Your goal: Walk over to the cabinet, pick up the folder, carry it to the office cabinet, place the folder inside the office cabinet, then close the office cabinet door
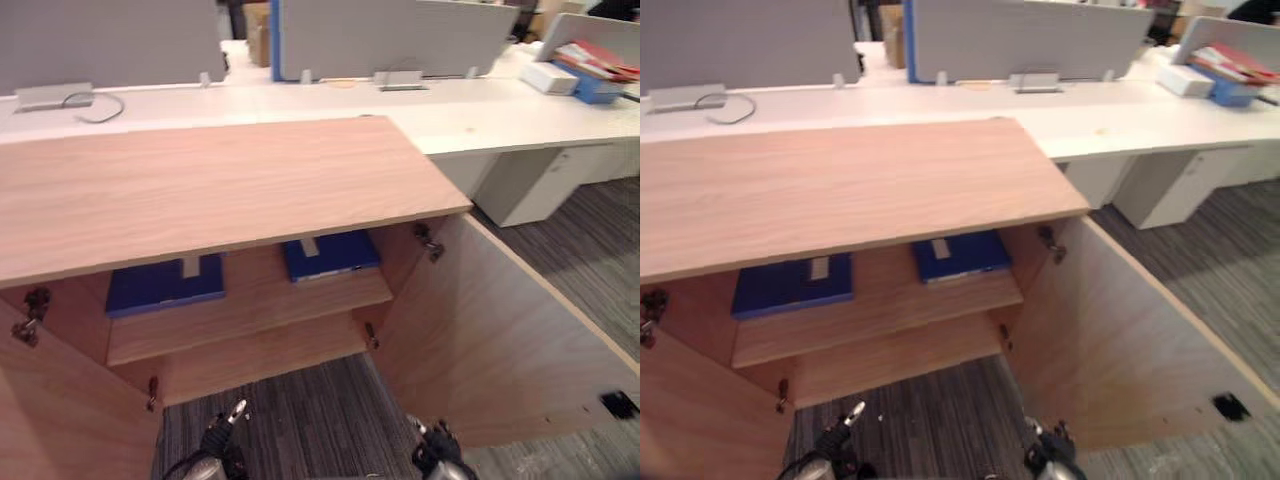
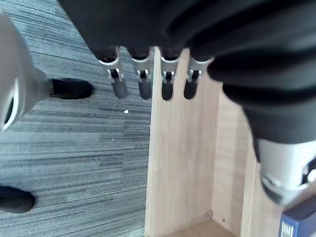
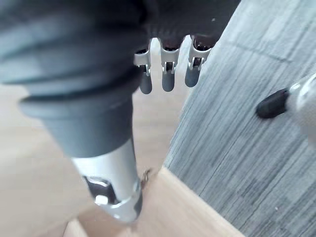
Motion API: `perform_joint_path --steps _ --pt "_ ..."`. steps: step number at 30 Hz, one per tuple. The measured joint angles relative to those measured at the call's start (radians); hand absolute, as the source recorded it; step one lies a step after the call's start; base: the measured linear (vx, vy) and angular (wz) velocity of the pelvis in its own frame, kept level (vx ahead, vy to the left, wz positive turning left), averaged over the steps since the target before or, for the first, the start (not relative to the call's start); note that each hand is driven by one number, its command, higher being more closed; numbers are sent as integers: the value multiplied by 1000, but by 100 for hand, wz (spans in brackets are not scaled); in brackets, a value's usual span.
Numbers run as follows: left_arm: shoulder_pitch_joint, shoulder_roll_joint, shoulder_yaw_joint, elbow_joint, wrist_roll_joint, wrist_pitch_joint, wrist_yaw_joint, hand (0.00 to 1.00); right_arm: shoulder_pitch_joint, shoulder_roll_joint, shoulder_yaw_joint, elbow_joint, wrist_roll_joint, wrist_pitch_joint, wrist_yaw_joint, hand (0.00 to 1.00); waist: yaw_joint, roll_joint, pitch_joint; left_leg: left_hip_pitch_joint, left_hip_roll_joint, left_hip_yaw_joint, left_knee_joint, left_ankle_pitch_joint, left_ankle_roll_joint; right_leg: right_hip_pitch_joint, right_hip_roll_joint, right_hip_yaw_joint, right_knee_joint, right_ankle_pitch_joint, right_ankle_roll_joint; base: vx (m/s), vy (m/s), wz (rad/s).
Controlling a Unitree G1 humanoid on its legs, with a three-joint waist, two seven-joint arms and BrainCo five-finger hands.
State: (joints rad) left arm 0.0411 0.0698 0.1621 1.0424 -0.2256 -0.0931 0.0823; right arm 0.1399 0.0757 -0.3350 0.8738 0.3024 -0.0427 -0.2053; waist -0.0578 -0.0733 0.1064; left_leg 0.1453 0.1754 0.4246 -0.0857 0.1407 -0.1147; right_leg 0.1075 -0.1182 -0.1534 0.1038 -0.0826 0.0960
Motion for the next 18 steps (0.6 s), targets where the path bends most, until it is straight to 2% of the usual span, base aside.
perform_joint_path --steps 1,3,4,7,8,11,13,14,15,16,17,18 --pt "21 6 19 15 0 1 0 0 19 -2 1 6 0 0 2 0 2 -1 -2 29 6 26 25 -29 -12 -9 13 76 7 8 -11 -94 -12 -135" --pt "21 9 52 28 -5 -2 0 0 33 -5 -7 4 0 -1 4 0 8 -4 0 1 -19 -127 111 -112 -5 -34 16 145 9 17 -26 -66 11 -133" --pt "24 4 66 31 -14 -4 1 0 38 -11 -31 5 2 -2 5 0 11 5 -4 -23 -45 -224 163 -165 3 -64 28 209 3 32 -19 -38 28 -111" --pt "33 5 89 52 -15 -8 1 0 67 -11 -60 0 29 -6 5 0 6 12 -10 -12 -50 -167 139 -179 12 -104 47 303 -20 42 -17 -50 89 -127" --pt "60 -4 120 50 -24 -9 1 0 71 -10 -73 -35 50 -8 1 0 9 16 -13 14 -57 -92 87 -179 11 -142 63 381 -29 44 -20 -41 117 -168" --pt "70 -12 134 51 -14 -10 0 0 80 -7 -73 -139 72 -22 -11 0 3 22 -15 34 -73 28 47 -178 12 -198 79 461 -44 67 -47 -23 111 -151" --pt "73 -16 134 51 -11 -10 0 0 90 -7 -74 -200 84 -30 -26 0 -1 25 -13 72 -86 93 56 -183 21 -206 69 472 -23 116 -33 24 100 -120" --pt "74 -21 135 49 -6 -10 0 0 100 -8 -78 -246 94 -33 -38 0 -5 29 -14 103 -94 126 63 -196 20 -210 64 474 13 133 -2 103 59 -64" --pt "74 -32 135 47 -4 -10 -1 0 105 -8 -85 -301 110 -34 -48 0 -8 42 -20 106 -86 142 82 -209 17 -218 70 465 38 129 3 129 40 -47" --pt "71 -37 136 42 -1 -12 -1 0 103 -8 -89 -330 110 -35 -54 0 -5 43 -20 110 -82 153 90 -216 17 -229 70 449 47 124 -1 134 1 -26" --pt "71 -47 140 24 -1 -12 -2 0 90 -6 -108 -383 110 -41 -65 0 4 53 -11 115 -76 164 101 -221 17 -242 54 366 81 96 -39 74 -13 -11" --pt "73 -54 153 9 1 -11 -2 0 77 -3 -132 -432 111 -58 -81 0 12 55 -6 120 -69 166 126 -238 16 -262 -4 200 146 62 -87 52 -5 -7"
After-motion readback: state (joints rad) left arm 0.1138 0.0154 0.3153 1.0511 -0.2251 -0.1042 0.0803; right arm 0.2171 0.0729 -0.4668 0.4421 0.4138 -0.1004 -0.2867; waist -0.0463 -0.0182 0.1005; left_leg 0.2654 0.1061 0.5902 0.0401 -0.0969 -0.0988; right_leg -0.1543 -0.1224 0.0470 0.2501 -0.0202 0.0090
